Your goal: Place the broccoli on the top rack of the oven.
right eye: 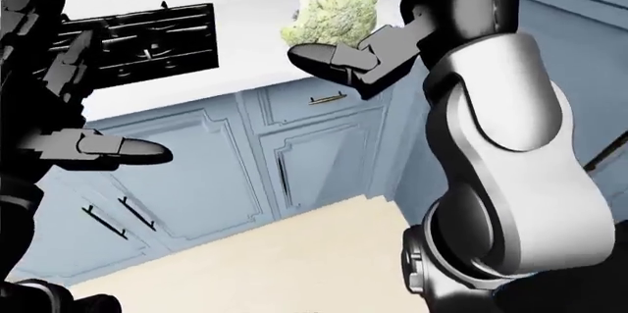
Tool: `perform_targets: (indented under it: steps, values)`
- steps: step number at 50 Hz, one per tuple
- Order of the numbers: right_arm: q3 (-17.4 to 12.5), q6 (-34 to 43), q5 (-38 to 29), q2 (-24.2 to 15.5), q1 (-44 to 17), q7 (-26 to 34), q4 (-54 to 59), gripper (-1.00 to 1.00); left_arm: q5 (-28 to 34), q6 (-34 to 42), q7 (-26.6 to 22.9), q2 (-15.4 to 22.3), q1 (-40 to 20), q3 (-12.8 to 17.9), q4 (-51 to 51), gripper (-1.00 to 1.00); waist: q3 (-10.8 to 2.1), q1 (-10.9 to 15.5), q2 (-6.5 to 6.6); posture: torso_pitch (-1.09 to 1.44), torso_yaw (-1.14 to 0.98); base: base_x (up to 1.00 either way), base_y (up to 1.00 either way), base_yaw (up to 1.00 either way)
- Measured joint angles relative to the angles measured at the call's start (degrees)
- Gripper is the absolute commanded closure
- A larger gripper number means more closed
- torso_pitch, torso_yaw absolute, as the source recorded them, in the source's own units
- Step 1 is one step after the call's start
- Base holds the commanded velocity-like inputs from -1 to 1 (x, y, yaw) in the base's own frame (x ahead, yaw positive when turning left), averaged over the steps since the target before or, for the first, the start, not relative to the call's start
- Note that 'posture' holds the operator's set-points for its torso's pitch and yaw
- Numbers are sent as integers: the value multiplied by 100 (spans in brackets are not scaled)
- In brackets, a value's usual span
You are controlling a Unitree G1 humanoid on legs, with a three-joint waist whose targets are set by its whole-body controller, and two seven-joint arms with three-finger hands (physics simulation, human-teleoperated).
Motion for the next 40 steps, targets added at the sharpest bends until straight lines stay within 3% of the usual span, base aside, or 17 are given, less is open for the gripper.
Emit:
perform_targets:
  steps: [3, 6, 10, 17, 19, 21, 28, 31, 33, 35, 40]
  values:
    - [113, 81, 31, 78, -184, -23, -63, 100, -53, -39, 11, 54, 37, 65, 0, -100, -58, 69, 266, 0, 0, 0, 0, -88]
    - [300, 213, 89, 161, -224, 19, -174, 100, -145, -10, 82, 106, 198, 200, 39, -100, -50, 62, 221, 0, 0, 0, 0, -88]
    - [284, 345, 81, 151, -404, 79, -229, 100, -378, -12, 186, 186, 143, 329, 49, -100, -116, 15, -13, 0, 0, 0, 0, -88]
    - [196, 444, 97, 202, -642, 92, -255, 100, -496, 236, 280, 318, -232, 301, 20, -100, -170, 52, -551, 0, 0, 0, 0, -91]
    - [88, 462, 112, 153, -550, 82, -320, 100, -513, 214, 278, 217, -158, 154, -20, -100, -90, -64, -466, 0, 0, 0, 0, -96]
    - [16, 493, 88, 144, -484, 43, -310, 100, -570, 251, 207, 218, -142, 74, 45, -100, -107, -143, -424, 0, 0, 0, 0, -96]
    - [64, 503, 203, 149, -615, 1, -333, 100, -460, 226, 173, 233, -167, 165, -16, -100, 30, -25, -11, 0, 0, 0, 0, -96]
    - [61, 506, 252, 158, -666, -26, -325, 100, -401, 206, 174, 249, -185, 157, 6, -100, -37, 37, 301, 0, 0, 0, 0, -96]
    - [166, 511, 306, 193, -580, -25, -344, 100, -366, 273, 175, 239, -131, 212, 56, -100, -4, 106, 246, 0, 0, 0, 0, -96]
    - [223, 512, 363, 181, -575, -3, -337, 100, -327, 323, 179, 251, -143, 226, 38, -100, -49, 50, 223, 0, 0, 0, 0, -96]
    - [157, 431, 383, 157, -659, -12, -395, 100, -296, 267, 120, 251, -189, 193, 16, -100, -89, 25, -110, 0, 0, 0, 0, -97]
